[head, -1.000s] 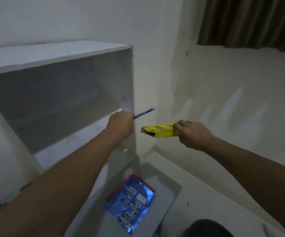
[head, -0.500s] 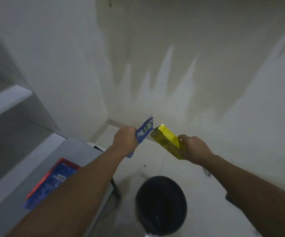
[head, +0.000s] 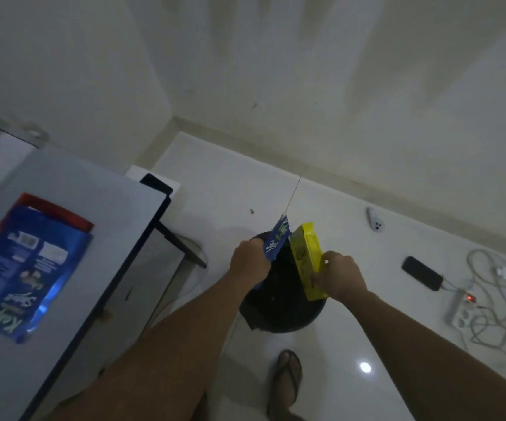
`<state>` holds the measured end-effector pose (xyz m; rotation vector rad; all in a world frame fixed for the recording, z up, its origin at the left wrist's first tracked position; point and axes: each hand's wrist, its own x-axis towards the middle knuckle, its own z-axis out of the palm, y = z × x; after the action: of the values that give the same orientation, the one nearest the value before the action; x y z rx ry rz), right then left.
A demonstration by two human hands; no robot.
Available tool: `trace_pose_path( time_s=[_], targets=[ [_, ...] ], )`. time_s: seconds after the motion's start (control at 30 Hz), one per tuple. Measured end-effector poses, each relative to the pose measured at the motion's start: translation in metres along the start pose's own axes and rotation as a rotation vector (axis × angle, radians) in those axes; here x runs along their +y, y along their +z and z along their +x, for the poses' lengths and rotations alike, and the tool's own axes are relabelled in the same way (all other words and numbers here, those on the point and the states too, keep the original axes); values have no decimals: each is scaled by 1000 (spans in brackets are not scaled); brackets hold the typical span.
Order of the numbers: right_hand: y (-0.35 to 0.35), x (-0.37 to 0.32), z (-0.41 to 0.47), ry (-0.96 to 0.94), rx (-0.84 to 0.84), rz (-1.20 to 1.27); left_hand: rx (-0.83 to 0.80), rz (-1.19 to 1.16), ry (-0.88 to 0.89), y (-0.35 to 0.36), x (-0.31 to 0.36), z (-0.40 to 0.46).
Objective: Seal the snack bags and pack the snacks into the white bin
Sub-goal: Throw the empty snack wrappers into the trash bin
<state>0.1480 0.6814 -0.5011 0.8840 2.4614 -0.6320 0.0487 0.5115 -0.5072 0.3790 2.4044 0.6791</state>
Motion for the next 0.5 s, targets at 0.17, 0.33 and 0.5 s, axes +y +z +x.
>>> trace_pose_path(
  time_s=[0.17,0.33,0.5],
  targets=[
    [59,20,32,25,-22,2,-74,-35,-64,54,-36,23],
    [94,32,44,39,-30,71,-252,-59,-143,80,-59,28],
    [84,27,34,16,-10,108,-269,-13,-139,57,-62,17]
  ],
)
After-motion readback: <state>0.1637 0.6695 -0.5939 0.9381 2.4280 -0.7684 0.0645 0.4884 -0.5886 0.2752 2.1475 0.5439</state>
